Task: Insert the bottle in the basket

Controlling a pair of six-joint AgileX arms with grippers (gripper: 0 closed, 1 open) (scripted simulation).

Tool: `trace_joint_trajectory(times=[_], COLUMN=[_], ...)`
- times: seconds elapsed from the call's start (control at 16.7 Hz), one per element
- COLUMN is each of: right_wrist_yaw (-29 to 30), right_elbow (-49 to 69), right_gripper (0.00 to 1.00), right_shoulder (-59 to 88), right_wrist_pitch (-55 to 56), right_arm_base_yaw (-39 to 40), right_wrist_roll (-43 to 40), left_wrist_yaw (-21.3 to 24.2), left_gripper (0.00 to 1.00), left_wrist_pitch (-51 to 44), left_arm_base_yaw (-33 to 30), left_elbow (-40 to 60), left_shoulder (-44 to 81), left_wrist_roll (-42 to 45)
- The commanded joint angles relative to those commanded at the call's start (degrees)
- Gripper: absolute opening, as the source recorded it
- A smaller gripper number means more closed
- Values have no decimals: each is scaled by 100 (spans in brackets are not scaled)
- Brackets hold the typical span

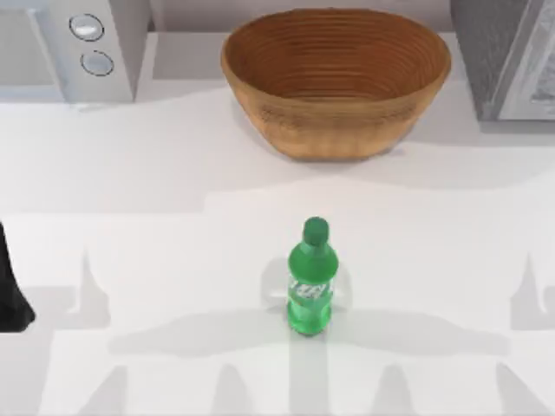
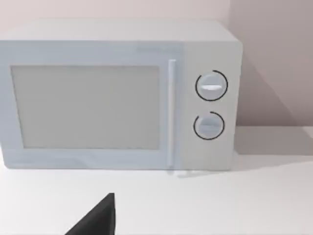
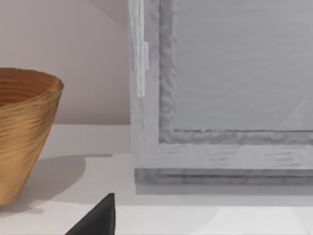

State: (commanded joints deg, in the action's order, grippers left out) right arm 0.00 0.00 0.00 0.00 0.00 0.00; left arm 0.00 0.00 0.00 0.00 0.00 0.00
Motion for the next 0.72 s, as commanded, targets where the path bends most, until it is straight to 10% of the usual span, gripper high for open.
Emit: trace_joint_trajectory(times=[0.72], right_wrist_yaw=[0], right_elbow=[0], right_gripper=[100], right_shoulder=[0], right_wrist_pitch=[0], right_arm_base_yaw=[0], right_wrist_roll=[0], left_wrist_yaw=[-335], left_gripper=[100], left_wrist_pitch=[2730], left_arm_base_yaw=[-1391], left_elbow=[330], left_shoulder=[3003], left_wrist_roll=[51])
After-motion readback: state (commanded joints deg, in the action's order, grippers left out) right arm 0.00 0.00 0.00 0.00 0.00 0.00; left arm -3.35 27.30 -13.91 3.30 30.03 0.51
